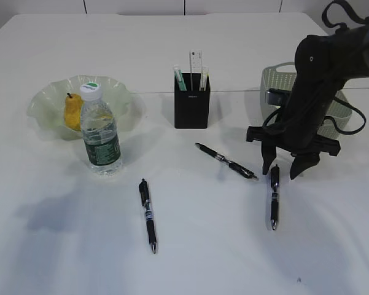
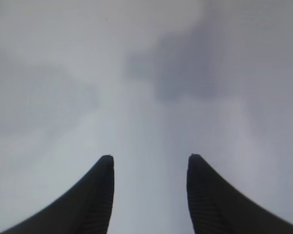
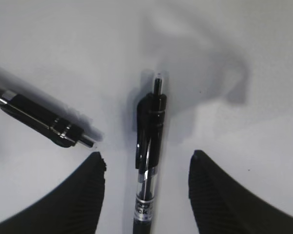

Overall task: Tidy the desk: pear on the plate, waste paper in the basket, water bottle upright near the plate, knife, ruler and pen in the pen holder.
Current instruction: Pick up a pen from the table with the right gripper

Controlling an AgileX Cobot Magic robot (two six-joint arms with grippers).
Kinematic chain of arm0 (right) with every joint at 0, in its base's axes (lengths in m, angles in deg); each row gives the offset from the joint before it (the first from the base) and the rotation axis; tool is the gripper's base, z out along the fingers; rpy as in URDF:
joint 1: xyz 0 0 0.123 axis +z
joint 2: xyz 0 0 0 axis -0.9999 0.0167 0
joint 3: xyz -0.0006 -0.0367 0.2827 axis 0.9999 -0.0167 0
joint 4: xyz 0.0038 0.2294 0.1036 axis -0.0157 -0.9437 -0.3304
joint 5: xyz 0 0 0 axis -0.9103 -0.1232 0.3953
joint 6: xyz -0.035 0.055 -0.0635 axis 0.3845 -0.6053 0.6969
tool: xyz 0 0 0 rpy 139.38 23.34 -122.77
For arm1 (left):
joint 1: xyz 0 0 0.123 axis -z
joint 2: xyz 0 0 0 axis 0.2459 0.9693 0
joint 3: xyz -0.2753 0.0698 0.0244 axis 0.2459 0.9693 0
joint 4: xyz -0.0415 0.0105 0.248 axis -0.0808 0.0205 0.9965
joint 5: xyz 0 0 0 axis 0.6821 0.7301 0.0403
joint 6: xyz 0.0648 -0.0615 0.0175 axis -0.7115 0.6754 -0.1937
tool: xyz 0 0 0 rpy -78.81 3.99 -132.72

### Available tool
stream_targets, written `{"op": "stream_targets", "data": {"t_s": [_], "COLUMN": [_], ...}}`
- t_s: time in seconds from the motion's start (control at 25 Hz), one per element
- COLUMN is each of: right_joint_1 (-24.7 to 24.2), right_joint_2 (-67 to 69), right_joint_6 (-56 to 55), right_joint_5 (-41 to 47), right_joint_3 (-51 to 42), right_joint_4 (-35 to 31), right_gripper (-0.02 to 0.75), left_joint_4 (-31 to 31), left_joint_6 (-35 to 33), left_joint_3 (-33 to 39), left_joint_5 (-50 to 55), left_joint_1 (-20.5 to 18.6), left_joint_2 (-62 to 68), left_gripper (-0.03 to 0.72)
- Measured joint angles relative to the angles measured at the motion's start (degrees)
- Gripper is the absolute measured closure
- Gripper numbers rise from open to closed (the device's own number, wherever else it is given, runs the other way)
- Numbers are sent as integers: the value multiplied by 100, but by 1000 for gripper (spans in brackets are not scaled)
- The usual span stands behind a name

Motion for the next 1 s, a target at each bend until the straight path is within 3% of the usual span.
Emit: {"op": "stream_targets", "data": {"t_s": [1.0], "right_joint_1": [0], "right_joint_2": [372], "right_joint_6": [-101], "right_joint_5": [-32], "right_joint_3": [31], "right_joint_4": [-50], "right_gripper": [333], "left_joint_4": [0], "left_joint_6": [0], "left_joint_3": [0], "left_joint_5": [-111], "left_joint_1": [0], "left_joint_2": [0], "left_gripper": [347]}}
